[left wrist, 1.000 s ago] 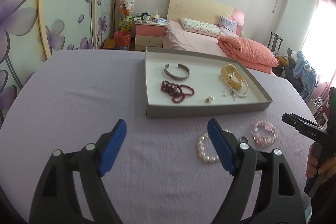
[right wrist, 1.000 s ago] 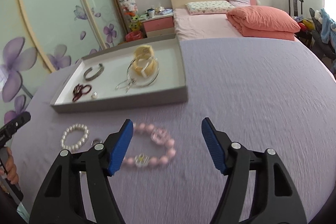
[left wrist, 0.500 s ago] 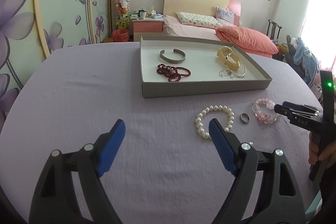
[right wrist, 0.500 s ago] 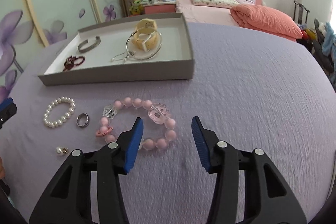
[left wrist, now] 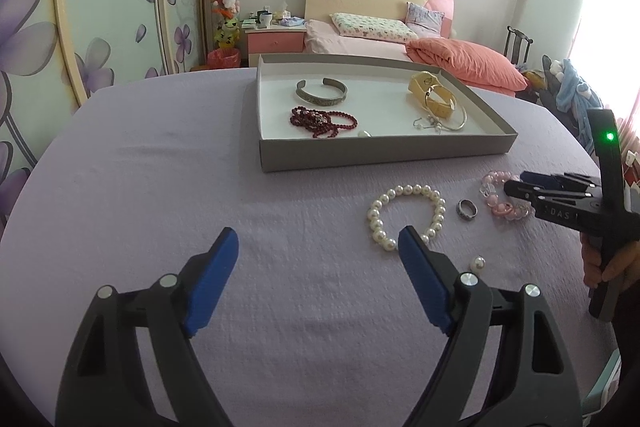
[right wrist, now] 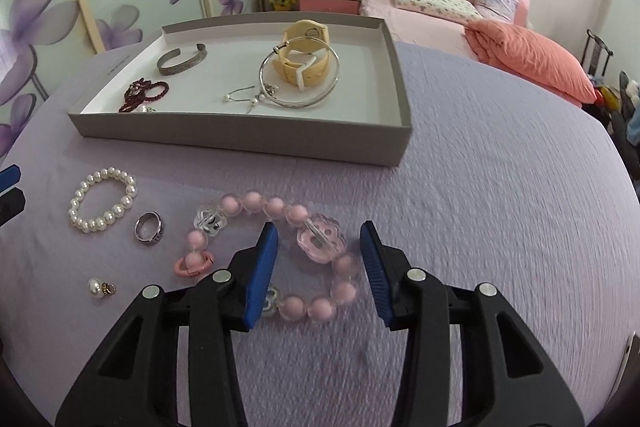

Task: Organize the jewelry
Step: 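Grasp the pink bead bracelet with the right gripper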

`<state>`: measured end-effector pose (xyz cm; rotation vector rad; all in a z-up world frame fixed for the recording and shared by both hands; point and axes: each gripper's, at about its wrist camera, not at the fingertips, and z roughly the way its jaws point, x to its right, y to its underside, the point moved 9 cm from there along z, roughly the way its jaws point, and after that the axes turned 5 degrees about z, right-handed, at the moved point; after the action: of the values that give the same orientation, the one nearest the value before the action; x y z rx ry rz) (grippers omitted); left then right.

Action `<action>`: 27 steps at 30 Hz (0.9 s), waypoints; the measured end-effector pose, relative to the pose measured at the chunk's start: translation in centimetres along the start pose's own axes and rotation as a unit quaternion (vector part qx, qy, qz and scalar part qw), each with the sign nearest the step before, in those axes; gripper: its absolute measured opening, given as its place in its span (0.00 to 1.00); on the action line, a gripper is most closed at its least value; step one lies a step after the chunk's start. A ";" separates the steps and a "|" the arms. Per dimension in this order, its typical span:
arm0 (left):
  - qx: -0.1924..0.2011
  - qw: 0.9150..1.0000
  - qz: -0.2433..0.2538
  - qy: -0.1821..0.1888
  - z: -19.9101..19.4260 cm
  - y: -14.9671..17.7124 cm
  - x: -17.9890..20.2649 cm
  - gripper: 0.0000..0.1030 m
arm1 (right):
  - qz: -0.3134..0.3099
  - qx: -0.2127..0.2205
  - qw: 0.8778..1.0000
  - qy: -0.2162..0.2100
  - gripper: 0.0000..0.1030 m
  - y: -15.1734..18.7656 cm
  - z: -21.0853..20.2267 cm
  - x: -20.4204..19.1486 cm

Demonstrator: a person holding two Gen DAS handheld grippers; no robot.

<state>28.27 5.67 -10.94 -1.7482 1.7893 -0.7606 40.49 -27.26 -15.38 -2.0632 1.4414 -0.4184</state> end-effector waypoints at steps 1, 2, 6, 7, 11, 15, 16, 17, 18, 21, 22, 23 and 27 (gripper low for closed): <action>0.000 1.000 0.001 0.001 0.0 0.0 0.1 0.80 | -0.001 0.000 1.000 -0.003 0.42 0.0 0.0 0.0; -0.001 1.000 0.002 0.002 0.0 0.1 0.1 0.80 | -0.003 -0.001 1.000 -0.009 0.39 0.1 0.0 0.0; -0.003 1.000 0.007 0.003 0.1 0.1 0.4 0.80 | -0.014 -0.002 1.000 -0.012 0.26 0.4 -0.3 -0.4; -0.004 1.000 0.008 0.004 0.1 0.1 0.5 0.80 | -0.013 -0.003 1.000 -0.012 0.24 0.4 -0.4 -0.5; -0.006 1.000 0.014 0.007 0.2 0.3 0.9 0.80 | -0.009 -0.003 1.000 -0.006 0.23 0.7 -0.8 -0.5; -0.012 1.000 0.023 0.006 0.7 0.3 1.3 0.80 | 0.005 0.008 1.000 -0.009 0.23 0.6 -1.7 -0.1; -0.012 1.000 0.025 0.006 0.8 0.3 1.4 0.80 | 0.010 0.015 1.000 -0.012 0.23 0.4 -2.2 0.1; -0.013 1.000 0.027 0.007 0.9 0.3 1.5 0.80 | 0.014 0.021 1.000 -0.015 0.23 0.1 -2.6 0.1; -0.014 0.999 0.029 0.007 1.1 0.2 1.7 0.80 | 0.018 0.029 0.999 -0.018 0.23 -0.2 -3.2 0.2; -0.016 0.999 0.035 0.006 1.5 0.0 2.2 0.80 | 0.029 0.052 0.998 -0.026 0.23 -1.3 -4.8 0.2; -0.017 0.999 0.037 0.006 1.6 -0.1 2.4 0.80 | 0.031 0.058 0.997 -0.030 0.23 -1.7 -5.2 0.1; -0.018 0.999 0.038 0.006 1.8 -0.2 2.5 0.80 | 0.034 0.066 0.997 -0.033 0.23 -2.1 -5.8 0.1; -0.022 0.999 0.042 0.007 2.6 -0.4 3.1 0.75 | 0.042 0.080 0.995 -0.043 0.23 -2.9 -7.0 0.0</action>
<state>30.33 2.45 -12.47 -1.6883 1.8896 -0.7041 38.71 -28.47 -8.14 -1.8653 1.3910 -0.3919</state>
